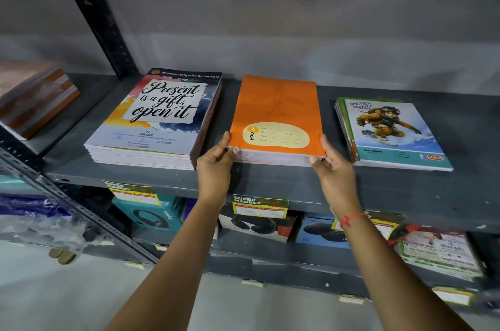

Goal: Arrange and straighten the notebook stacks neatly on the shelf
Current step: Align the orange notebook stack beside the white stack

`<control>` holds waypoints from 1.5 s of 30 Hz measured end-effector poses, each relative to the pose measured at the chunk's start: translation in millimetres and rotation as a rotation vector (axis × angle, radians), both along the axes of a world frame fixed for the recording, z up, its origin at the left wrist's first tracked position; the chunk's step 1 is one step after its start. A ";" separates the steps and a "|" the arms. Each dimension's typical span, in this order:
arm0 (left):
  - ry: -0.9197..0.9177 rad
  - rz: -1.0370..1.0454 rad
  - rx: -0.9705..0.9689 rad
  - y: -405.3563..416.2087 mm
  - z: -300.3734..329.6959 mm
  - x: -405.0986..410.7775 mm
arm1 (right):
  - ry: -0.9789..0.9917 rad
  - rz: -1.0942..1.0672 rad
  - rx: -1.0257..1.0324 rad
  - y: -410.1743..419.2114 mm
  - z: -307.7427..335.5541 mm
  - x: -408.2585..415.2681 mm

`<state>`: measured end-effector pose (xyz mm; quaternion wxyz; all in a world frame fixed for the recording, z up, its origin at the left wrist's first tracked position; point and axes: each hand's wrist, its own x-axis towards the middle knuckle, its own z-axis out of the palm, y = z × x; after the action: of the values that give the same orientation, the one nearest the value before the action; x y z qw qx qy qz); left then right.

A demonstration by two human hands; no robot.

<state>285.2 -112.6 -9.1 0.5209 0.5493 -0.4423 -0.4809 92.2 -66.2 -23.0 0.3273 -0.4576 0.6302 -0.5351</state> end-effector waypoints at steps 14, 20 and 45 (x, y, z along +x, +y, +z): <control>0.087 0.058 0.026 -6.8 -6.2 -0.2 | -0.048 -0.031 -0.003 -4.6 -0.9 -0.1; 0.091 0.073 0.020 -7.4 -5.6 -1.5 | -0.006 -0.042 0.019 -4.5 -0.7 1.3; -0.376 -0.167 -0.347 76.4 14.3 -142.6 | -0.005 -0.601 -0.204 70.8 16.0 -137.0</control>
<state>142.6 -36.2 5.2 0.4746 0.4931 -0.6507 -0.3290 -44.8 4.6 -7.1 0.1084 -0.2802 0.6794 -0.6694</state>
